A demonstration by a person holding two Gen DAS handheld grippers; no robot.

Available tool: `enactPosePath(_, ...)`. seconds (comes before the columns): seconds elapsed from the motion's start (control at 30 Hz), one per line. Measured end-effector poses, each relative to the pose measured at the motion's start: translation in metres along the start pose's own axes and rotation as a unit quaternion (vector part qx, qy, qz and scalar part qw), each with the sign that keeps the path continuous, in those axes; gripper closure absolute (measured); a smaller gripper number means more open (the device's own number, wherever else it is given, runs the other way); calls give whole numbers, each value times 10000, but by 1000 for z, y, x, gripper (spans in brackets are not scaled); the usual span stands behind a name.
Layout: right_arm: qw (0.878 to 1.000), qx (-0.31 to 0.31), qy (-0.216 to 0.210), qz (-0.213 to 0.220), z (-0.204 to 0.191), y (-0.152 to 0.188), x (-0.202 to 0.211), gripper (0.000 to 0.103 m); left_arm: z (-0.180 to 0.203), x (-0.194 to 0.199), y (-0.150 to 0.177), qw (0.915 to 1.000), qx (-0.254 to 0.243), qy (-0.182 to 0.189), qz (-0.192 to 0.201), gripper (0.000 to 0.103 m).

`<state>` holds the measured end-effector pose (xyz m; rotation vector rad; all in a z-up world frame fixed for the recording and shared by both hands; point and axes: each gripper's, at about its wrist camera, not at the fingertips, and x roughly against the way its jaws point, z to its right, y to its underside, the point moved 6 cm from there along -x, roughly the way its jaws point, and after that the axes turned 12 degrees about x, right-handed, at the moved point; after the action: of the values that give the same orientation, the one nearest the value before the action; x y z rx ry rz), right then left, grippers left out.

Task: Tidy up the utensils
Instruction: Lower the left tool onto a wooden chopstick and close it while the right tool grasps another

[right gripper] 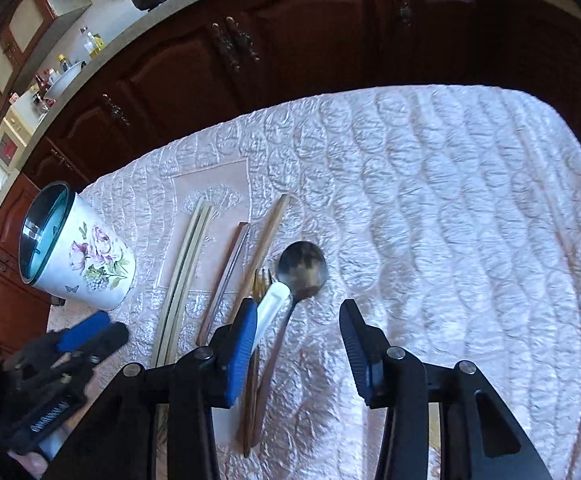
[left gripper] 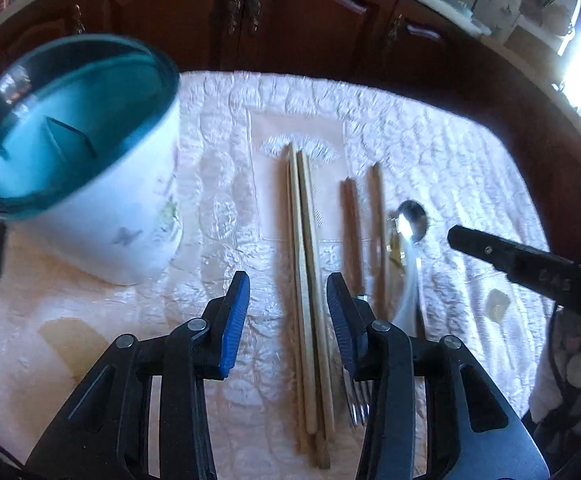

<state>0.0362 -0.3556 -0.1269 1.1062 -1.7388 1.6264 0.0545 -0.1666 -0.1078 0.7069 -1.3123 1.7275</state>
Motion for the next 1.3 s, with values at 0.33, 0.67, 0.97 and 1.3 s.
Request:
enactPosePath(0.33, 9989, -343, -252, -191, 8, -10, -40, 65, -10, -36, -4, 9980, 475, 82, -415, 92)
enactPosePath(0.67, 9970, -500, -548, -243, 24, -23, -65, 98, -31, -19, 12, 9964, 538, 217, -612, 93)
enactPosePath(0.97, 9988, 224, -148, -400, 28, -2, -30, 100, -45, 12, 56, 9936, 172, 219, -1099, 93)
enactPosePath(1.3, 9984, 524, -230, 2, -17, -18, 19, 74, -61, 11, 29, 9962, 371, 13, -788, 92)
